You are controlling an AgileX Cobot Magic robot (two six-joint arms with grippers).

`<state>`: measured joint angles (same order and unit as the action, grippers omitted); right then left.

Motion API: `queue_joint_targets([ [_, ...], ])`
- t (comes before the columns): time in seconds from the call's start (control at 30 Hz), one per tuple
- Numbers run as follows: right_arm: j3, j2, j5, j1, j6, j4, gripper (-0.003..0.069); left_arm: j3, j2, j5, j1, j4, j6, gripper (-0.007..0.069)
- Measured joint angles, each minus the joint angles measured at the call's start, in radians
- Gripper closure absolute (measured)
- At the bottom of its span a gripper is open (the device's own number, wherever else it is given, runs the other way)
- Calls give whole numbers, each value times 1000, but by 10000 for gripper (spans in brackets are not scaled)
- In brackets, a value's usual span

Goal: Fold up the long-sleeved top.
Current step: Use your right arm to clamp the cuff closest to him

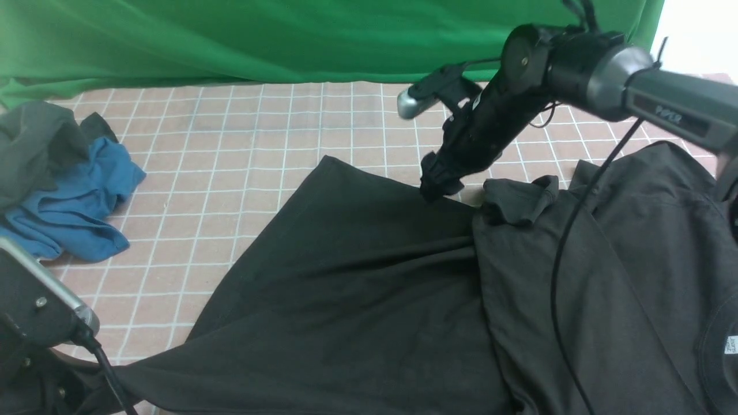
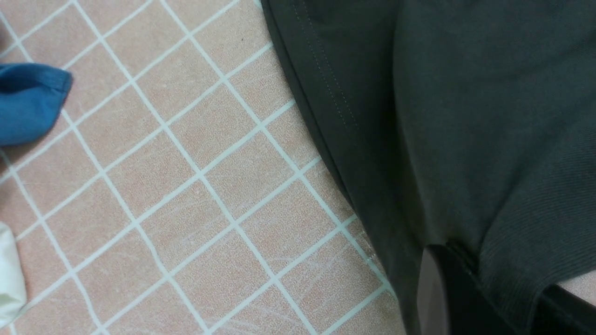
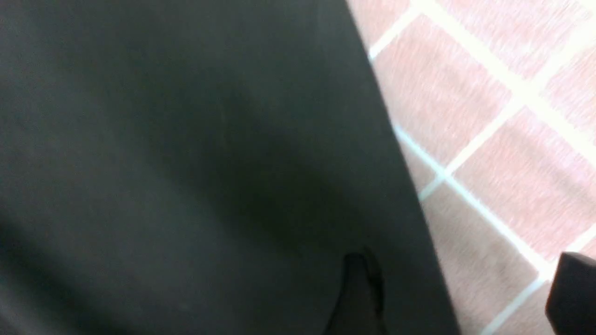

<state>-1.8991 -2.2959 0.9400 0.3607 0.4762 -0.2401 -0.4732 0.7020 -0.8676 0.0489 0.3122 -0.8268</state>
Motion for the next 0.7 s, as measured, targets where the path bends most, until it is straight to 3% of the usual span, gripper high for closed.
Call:
queue_joint_targets([
  [0.2,-1,-24,31,25,-17,37,138,0,0,8,0,0,2,603],
  [0.43,0,-30,11,33,-27,57,211,0,0,15,0,0,2,603],
  [0.53,0,-31,-1,33,-50,58,339,0,0,15,0,0,6,603],
  [0.63,0,-33,-7,37,-64,51,522,0,0,15,0,0,7,603],
  [0.7,-1,-33,-14,44,-66,47,592,0,0,15,0,0,7,603],
])
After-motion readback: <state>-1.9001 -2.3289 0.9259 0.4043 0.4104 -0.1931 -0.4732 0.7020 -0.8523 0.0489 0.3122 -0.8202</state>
